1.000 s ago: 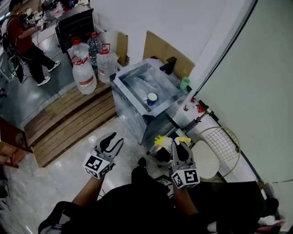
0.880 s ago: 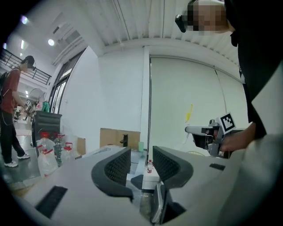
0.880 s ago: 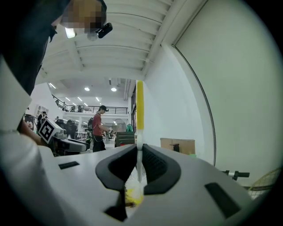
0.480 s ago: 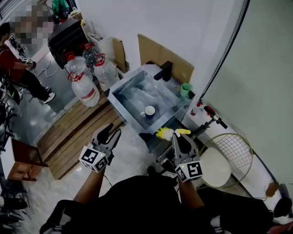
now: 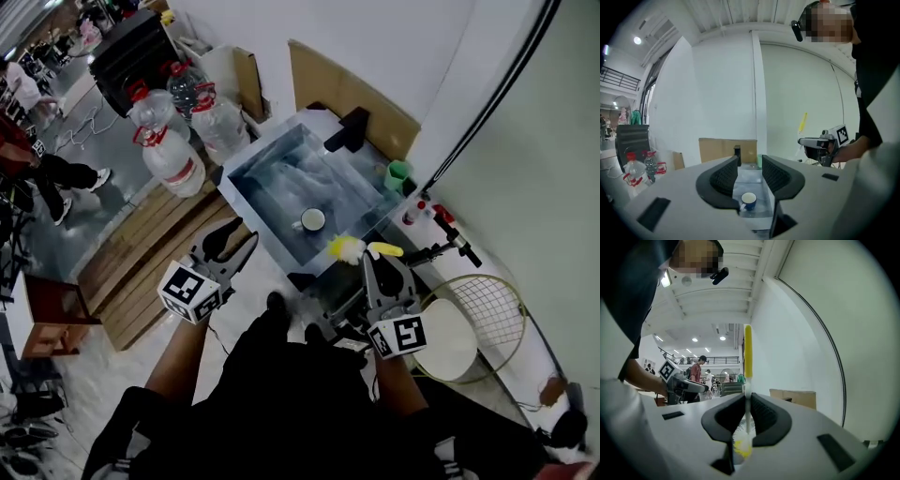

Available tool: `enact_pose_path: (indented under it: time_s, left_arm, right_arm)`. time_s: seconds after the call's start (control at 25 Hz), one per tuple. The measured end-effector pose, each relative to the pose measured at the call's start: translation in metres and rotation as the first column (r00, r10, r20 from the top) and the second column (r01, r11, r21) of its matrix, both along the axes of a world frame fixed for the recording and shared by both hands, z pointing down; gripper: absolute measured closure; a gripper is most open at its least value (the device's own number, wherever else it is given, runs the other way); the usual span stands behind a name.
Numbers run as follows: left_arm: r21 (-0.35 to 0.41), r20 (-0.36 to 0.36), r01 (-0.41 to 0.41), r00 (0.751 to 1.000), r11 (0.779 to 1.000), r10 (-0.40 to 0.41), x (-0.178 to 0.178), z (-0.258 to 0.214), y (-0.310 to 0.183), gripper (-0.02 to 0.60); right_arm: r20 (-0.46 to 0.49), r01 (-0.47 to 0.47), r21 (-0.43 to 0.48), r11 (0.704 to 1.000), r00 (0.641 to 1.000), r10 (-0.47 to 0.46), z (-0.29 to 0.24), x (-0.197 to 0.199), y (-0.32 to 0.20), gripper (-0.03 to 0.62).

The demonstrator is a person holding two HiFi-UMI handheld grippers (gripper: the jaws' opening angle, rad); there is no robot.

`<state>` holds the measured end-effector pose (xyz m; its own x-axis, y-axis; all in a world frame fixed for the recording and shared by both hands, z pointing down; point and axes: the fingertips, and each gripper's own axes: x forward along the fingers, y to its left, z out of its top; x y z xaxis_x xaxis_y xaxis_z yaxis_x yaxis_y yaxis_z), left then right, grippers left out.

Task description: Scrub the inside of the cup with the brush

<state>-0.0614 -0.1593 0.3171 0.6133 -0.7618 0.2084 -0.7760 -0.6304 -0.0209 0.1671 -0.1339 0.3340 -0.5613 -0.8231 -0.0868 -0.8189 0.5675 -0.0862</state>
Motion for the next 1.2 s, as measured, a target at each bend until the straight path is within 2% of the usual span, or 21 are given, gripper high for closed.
enact_pose_path:
  time_s: [0.24,0.4,0.52,0.68,0.84,0.96,1.08,1.12,1.2]
  left_arm:
    - [-0.108,0.089,-0.141,0.985,0.984,0.15,-0.01,0.03,-0.06,0.417]
    - [-0.145,0.147,-0.238,0.955,0.96,0.259,-0.011,0.051,-0.1,0.416]
    - [-0.187,0.161,-0.321,0.922,0.929,0.351,-0.013,0.08,-0.126,0.413]
    - [-0.289,0.126,-0.43,0.869,0.855,0.479,-0.004,0.119,-0.147,0.411]
    - [-0.391,0.14,-0.502,0.796,0.771,0.589,0.008,0.163,-0.159,0.403]
    - [-0.458,0.17,-0.535,0.731,0.71,0.661,0.019,0.201,-0.161,0.402]
    - [-0.546,0.172,-0.548,0.667,0.634,0.725,0.027,0.238,-0.154,0.4]
    - [-0.571,0.171,-0.544,0.653,0.614,0.738,0.029,0.248,-0.152,0.394]
    - [-0.606,0.18,-0.53,0.635,0.593,0.751,0.032,0.265,-0.152,0.391]
  right_arm:
    - [-0.035,-0.095,-0.031,0.995,0.995,0.094,0.015,-0.007,-0.037,0.546]
    - [-0.048,-0.174,-0.069,0.982,0.984,0.171,0.025,-0.023,-0.065,0.546]
    - [-0.066,-0.205,-0.078,0.976,0.978,0.2,0.026,-0.04,-0.09,0.546]
    - [-0.108,-0.254,-0.071,0.965,0.963,0.246,0.023,-0.054,-0.115,0.546]
    - [-0.147,-0.313,-0.08,0.946,0.943,0.299,0.026,-0.055,-0.132,0.546]
    - [-0.169,-0.351,-0.101,0.931,0.928,0.331,0.034,-0.053,-0.138,0.546]
    - [-0.176,-0.36,-0.125,0.925,0.925,0.336,0.041,-0.056,-0.138,0.546]
    - [-0.177,-0.355,-0.134,0.925,0.927,0.33,0.043,-0.058,-0.138,0.546]
    - [-0.176,-0.342,-0.15,0.928,0.933,0.315,0.051,-0.062,-0.139,0.546]
